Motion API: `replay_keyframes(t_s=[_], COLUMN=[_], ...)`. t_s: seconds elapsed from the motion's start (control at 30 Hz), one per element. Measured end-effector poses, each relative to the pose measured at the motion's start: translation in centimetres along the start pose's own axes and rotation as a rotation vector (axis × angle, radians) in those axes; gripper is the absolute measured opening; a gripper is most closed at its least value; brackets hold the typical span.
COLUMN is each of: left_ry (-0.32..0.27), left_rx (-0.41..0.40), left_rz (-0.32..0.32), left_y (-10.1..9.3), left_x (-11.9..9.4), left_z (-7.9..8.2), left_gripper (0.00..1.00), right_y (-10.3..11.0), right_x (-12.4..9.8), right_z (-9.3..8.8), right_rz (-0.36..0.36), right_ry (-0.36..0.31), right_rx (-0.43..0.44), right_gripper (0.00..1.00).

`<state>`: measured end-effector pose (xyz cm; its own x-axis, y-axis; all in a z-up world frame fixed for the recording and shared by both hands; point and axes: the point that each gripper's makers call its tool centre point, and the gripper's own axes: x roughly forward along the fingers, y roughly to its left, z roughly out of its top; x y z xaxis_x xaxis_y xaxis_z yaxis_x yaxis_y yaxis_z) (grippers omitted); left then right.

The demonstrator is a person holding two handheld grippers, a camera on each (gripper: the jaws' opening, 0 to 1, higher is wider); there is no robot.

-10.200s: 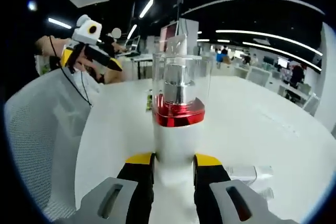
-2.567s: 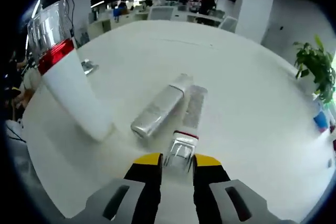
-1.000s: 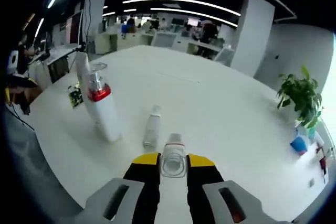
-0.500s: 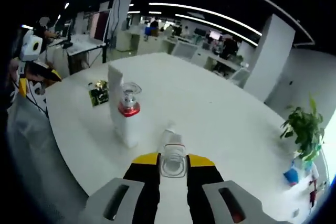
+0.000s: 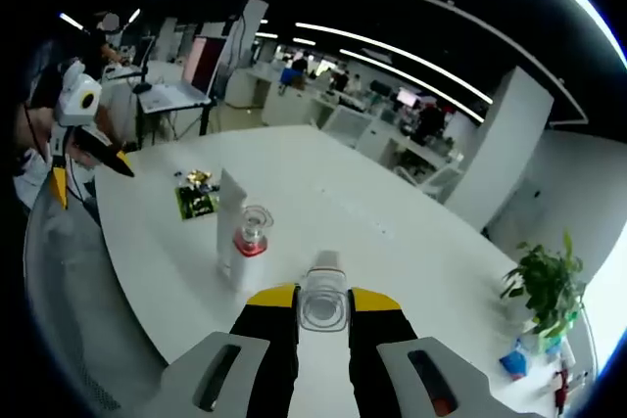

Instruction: Arrange the skincare products in the storage area until every visible bottle or jar stands upright without overlapping.

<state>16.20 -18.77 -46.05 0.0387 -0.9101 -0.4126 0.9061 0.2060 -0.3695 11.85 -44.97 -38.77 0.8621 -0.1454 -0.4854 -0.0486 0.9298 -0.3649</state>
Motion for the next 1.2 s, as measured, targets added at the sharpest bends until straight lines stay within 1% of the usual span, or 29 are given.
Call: replay_keyframes(t_s=[0.1,0.2,0.27,0.3,0.4,0.47,0.6,0.63,0.7,0.8,0.87,0.97,1.0,1.2], left_ry=[0.003,0.007,0.006,0.005,-0.003,-0.008,-0.019,-0.022,-0.025,-0.028,-0.037,-0.062,-0.07,-0.117], left_rx=[0.002,0.003,0.007,0.008,0.011,0.015,0.024,0.027,0.038,0.056,0.06,0.084,0.094,0.155], left_rz=[-0.011,-0.023,-0.029,-0.03,-0.036,-0.04,-0.053,-0.056,-0.061,-0.065,-0.071,-0.08,-0.082,-0.101], left_y=[-0.5,-0.9,-1.3,-1.1,-1.2,-1.4,-1.9,-2.0,-2.3,-2.6,-3.1,-3.6,-3.7,-4.5], left_x=[0.2,0.3,0.4,0.3,0.4,0.5,0.8,0.8,1.1,1.3,1.6,1.5,1.5,1.3], left_z=[-0.2,-0.5,-0.4,-0.3,-0.1,0.0,0.2,0.2,0.3,0.4,0.6,1.2,1.4,2.6], left_gripper=[0.91,0.91,0.91,0.91,0.91,0.9,0.9,0.9,0.9,0.91,0.91,0.9,0.89,0.85], right_y=[0.9,2.4,3.7,4.0,5.8,6.2,7.6,8.0,8.6,9.5,10.4,11.5,12.1,15.2], right_x=[-0.5,-0.9,-0.9,-1.0,-1.5,-1.6,-2.2,-2.3,-2.5,-2.7,-2.9,-2.9,-3.0,-3.0], right_z=[0.2,-0.5,-0.9,-0.7,-0.4,-0.3,0.5,0.7,1.2,2.0,2.6,3.2,3.4,4.6], right_rz=[0.029,0.09,0.153,0.158,0.227,0.263,0.351,0.374,0.415,0.461,0.495,0.54,0.568,0.668], right_ry=[0.021,0.068,0.093,0.083,0.093,0.101,0.103,0.11,0.117,0.115,0.114,0.119,0.12,0.107], right_rx=[-0.036,-0.087,-0.128,-0.153,-0.218,-0.249,-0.315,-0.358,-0.409,-0.457,-0.487,-0.542,-0.559,-0.631], right_gripper=[0.09,0.09,0.09,0.09,0.09,0.09,0.09,0.09,0.09,0.09,0.09,0.09,0.09,0.09])
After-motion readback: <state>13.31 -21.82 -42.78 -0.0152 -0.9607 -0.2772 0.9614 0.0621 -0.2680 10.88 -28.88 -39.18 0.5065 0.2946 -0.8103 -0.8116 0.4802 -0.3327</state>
